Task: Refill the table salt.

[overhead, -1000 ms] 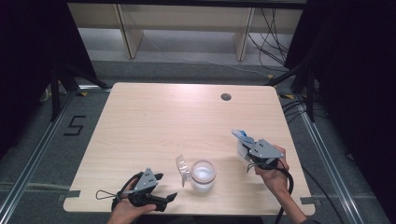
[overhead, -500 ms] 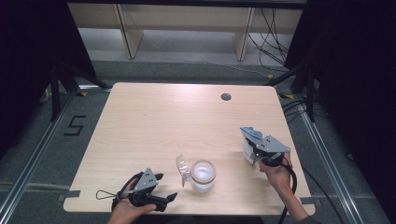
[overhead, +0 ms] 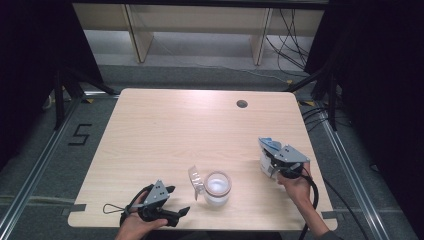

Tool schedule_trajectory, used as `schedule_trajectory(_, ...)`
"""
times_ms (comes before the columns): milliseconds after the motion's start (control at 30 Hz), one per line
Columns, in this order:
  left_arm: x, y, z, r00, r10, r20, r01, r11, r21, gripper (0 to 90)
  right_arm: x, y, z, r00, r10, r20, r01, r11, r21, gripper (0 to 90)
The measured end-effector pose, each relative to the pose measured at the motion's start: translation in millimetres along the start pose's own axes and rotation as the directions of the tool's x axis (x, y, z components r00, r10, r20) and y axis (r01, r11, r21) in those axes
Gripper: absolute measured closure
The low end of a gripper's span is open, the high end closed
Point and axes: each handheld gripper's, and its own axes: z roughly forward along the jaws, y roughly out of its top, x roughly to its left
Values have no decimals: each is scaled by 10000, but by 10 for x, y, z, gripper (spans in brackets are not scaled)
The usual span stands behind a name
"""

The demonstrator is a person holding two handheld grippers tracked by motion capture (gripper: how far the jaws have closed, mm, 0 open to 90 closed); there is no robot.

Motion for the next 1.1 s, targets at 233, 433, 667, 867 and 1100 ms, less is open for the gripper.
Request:
schedule_trajectory(233, -1, -3, 0, 10000, -28, 2, 28, 10000, -25, 152, -32, -29, -15, 9997, 190, 169, -191, 9998, 4, 847)
schedule_trajectory(433, 0, -3, 1, 10000, -64, -9, 64, 10000, -46, 152, -32, -51, -27, 9991, 411, 131, -411, 9991, 38, 807)
schedule_trajectory(667, -8, -8, 2, 9997, -261, -33, 261, 9996, -62, 152, -18, -51, -28, 9990, 440, 91, -439, 9990, -120, 747)
schedule_trajectory(867, -14, -9, 7, 9992, -406, -18, 406, 9991, -125, 152, -19, -55, -55, 9971, 753, 71, -751, 9971, -148, 663)
schedule_trajectory(1100, -4, -6, 3, 9997, -250, -14, 250, 9996, -132, 152, 30, -46, -57, 9964, 846, 92, -844, 9962, -224, 589)
